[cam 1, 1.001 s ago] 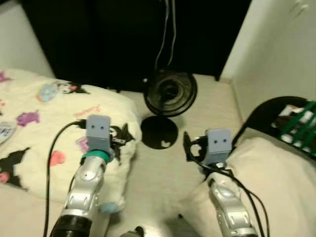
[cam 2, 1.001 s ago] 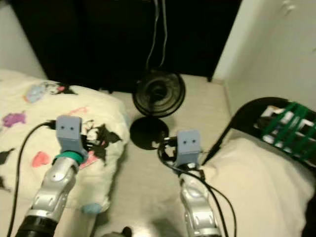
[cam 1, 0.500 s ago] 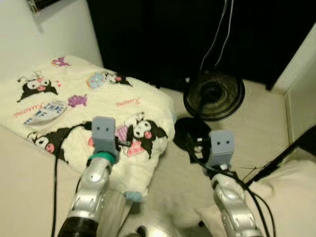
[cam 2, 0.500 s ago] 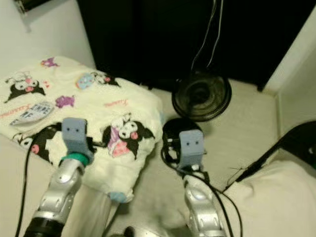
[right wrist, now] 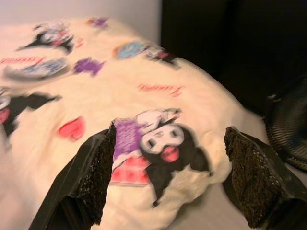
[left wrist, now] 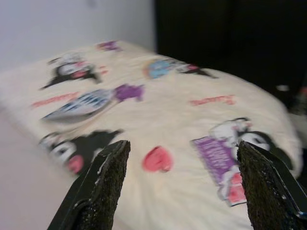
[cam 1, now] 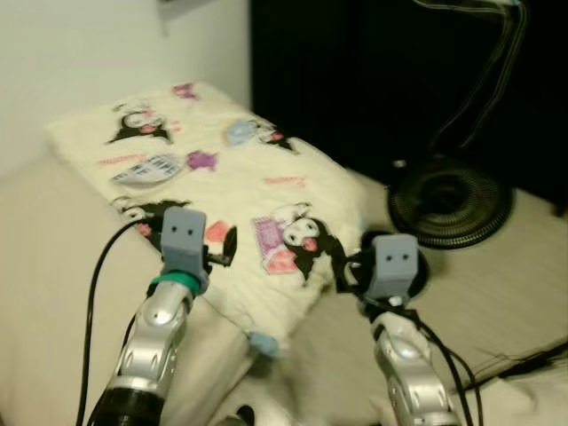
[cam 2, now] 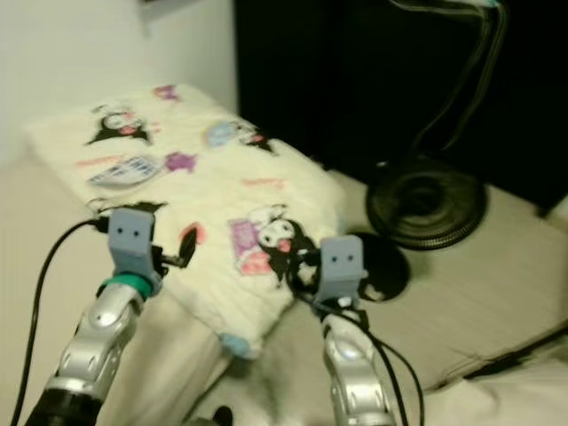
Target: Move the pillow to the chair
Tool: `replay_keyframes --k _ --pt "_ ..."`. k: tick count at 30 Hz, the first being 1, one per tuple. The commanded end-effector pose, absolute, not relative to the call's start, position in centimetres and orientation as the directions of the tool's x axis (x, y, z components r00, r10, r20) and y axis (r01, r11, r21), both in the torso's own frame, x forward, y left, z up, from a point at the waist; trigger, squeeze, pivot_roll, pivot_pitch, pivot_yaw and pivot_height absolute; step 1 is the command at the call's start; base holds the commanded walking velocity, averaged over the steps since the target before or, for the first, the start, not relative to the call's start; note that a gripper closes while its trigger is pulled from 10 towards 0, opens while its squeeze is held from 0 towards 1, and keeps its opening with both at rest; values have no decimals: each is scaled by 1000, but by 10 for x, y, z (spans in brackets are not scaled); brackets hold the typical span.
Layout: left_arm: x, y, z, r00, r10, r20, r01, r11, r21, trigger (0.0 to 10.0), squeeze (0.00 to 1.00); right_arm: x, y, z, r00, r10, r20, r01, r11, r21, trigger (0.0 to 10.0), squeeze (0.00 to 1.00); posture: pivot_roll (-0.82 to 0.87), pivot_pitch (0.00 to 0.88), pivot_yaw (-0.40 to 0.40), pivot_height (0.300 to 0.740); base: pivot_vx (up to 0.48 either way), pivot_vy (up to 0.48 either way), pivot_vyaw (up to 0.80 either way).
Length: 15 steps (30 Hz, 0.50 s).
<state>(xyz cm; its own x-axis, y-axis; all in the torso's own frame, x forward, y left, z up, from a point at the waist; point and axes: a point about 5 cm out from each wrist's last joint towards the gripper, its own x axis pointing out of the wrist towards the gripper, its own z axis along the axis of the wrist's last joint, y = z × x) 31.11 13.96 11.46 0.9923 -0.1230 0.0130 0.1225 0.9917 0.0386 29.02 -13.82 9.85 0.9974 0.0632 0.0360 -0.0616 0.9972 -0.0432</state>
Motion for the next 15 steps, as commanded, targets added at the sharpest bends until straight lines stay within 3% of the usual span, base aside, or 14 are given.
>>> replay_keyframes --k 1,15 --pt "310 138 111 991 -130 -10 131 990 50 10000 0 289 -141 94 999 49 20 -49 998 -32 10000 0 30 34 64 740 0 0 800" --pt "310 142 107 991 -126 -45 129 989 69 10000 0 289 -143 95 999 22 24 -22 1000 -22 10000 0 29 48 79 740 0 0 800"
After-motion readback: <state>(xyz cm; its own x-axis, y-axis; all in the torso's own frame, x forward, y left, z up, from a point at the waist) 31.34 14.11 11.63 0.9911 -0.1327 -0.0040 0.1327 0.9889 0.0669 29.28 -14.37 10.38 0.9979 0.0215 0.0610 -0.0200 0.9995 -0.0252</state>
